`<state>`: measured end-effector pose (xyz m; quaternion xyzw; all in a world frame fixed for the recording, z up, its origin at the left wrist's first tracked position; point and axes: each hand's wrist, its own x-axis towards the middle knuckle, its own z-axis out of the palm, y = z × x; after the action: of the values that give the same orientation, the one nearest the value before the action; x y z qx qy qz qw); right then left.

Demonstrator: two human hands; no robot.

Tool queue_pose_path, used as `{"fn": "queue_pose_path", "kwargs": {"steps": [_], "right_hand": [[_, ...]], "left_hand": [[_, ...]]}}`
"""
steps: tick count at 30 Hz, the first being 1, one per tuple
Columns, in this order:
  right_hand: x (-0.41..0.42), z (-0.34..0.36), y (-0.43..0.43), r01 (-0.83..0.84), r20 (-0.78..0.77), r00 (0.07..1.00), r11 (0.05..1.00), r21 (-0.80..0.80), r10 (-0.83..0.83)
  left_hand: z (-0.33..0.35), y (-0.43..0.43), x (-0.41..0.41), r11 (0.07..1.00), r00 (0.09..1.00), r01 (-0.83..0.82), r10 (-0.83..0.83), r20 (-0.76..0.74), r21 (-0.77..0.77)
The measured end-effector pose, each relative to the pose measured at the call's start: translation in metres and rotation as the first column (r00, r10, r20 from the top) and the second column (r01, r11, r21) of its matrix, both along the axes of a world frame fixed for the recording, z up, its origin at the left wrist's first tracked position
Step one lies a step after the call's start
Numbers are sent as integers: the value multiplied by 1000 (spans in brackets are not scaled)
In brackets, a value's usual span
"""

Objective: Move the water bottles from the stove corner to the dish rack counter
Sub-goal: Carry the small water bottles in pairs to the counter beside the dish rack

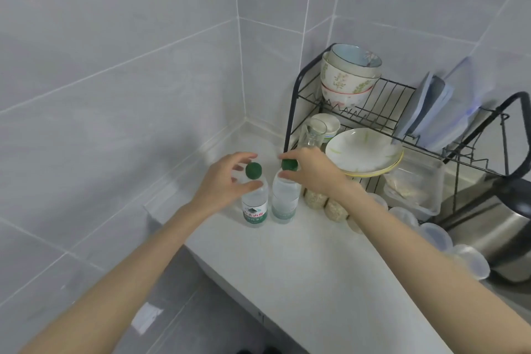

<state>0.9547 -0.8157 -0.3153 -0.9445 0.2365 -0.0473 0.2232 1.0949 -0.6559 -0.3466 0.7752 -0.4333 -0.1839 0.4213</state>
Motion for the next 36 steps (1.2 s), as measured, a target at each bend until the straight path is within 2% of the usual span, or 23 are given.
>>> {"fn": "queue_pose_path", "kwargs": {"steps": [3,6,9,13,15,25,31,36], "right_hand": [[-1,4,1,-27,-37,999,998,-53,25],[1,12,3,-48,-33,998,992,-116,44],[6,21,5,-51,-42,998,987,-150,45],[10,14,2,-73,-198,979,984,-163,40],[13,10,0,-96,-214,975,985,-142,64],[54,18,-14,-62,-116,991,998,-17,60],[101,27,-25,79,-18,997,997,-25,-79],[141,18,-31,200,61,978,979,-28,-198]], "left_hand": [[13,-3,-2,996,972,32,-49,231,78],[16,-9,-1,981,942,33,-94,323,190],[17,-14,-1,968,935,32,-117,336,247],[14,-11,7,972,942,-9,-71,327,236],[15,-9,14,975,949,-7,-64,309,223],[38,-45,97,980,967,25,-74,242,198],[38,-90,154,971,952,117,-170,254,211],[27,-128,192,971,957,137,-181,227,194]]}}
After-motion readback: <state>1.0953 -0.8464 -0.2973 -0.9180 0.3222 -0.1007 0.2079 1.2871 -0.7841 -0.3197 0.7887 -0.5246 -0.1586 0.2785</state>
